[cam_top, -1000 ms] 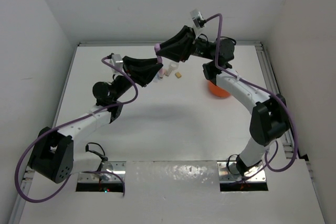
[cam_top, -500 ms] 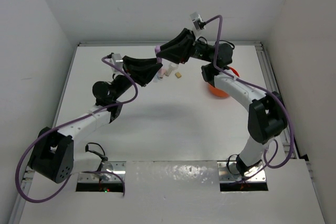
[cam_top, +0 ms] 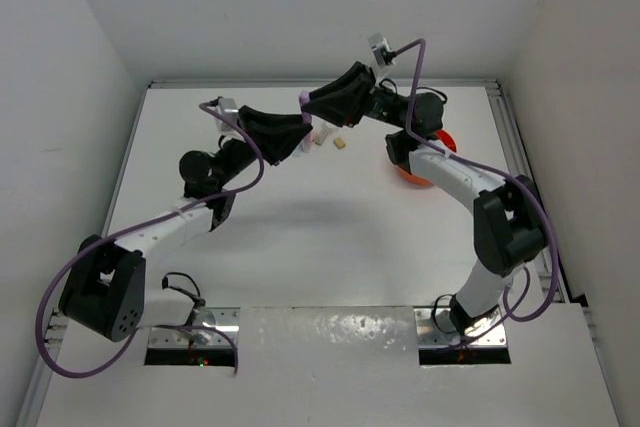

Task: Sort the stationery into containers
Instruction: Close the pen cap on the pen.

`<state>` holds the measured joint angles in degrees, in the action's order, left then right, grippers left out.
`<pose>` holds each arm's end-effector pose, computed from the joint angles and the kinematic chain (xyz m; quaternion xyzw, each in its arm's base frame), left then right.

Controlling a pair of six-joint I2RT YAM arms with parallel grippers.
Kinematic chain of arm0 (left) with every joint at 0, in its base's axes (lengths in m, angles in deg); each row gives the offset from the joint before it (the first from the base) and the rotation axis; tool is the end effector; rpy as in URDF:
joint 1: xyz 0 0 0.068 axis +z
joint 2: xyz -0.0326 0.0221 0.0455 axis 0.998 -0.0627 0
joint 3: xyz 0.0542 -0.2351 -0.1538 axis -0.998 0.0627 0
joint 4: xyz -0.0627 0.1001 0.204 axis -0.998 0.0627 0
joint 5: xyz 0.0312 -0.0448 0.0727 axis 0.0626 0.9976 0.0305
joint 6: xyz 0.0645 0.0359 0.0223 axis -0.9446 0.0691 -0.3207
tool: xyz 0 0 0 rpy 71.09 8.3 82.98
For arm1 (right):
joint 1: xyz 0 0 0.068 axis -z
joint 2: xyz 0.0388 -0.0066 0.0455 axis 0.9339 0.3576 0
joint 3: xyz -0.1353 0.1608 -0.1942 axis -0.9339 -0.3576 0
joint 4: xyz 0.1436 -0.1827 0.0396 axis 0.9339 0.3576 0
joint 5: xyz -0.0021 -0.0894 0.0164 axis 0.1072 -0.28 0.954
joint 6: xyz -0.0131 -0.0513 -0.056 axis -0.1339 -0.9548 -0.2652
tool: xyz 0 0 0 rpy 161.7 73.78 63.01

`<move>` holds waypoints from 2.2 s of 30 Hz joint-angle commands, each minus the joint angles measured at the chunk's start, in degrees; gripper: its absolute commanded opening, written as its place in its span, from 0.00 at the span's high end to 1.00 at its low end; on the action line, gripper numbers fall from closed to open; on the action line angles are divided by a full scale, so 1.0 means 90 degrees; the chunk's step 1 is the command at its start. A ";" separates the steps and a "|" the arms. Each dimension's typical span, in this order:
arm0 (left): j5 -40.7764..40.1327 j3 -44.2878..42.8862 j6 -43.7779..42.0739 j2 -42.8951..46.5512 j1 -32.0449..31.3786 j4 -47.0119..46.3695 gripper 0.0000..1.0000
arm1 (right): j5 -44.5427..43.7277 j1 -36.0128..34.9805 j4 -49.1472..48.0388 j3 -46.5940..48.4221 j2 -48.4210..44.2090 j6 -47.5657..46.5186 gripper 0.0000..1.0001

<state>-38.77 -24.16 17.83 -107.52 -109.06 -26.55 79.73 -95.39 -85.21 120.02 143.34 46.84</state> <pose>0.2289 -0.1337 0.3826 0.2255 0.4557 -0.4839 0.7123 0.3039 0.2079 0.4165 -0.2840 0.4510 0.6925 0.4862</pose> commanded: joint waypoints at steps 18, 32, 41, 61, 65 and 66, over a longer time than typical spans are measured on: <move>-0.1054 -0.0704 0.1790 0.0182 0.0281 -0.2087 1.00 | -0.0037 -0.0207 0.1849 -0.0600 -0.0822 -0.2287 1.00; -0.1102 -0.0606 0.1556 0.0211 0.0320 -0.2683 1.00 | 0.0277 -0.0324 0.1691 -0.0618 -0.0577 -0.1504 1.00; -0.1386 -0.0469 0.1380 0.0319 0.0339 -0.3035 1.00 | 0.0139 -0.0383 0.3049 -0.0892 -0.1144 -0.2570 1.00; -0.1181 -0.0293 0.0931 0.0427 0.0349 -0.2938 1.00 | 0.0081 -0.0666 0.4057 -0.1459 -0.1173 -0.3195 1.00; -0.0802 -0.0254 0.0639 0.0397 0.0330 -0.2742 1.00 | 0.0042 -0.0656 0.4009 -0.1381 -0.1154 -0.3205 0.97; -0.0723 -0.0206 0.0425 0.0388 0.0339 -0.2636 1.00 | 0.0032 -0.0656 0.4009 -0.1352 -0.1154 -0.3225 0.91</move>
<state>-38.01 -23.33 25.75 -107.45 -108.03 -21.61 68.95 -98.50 -61.13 110.86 131.29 19.15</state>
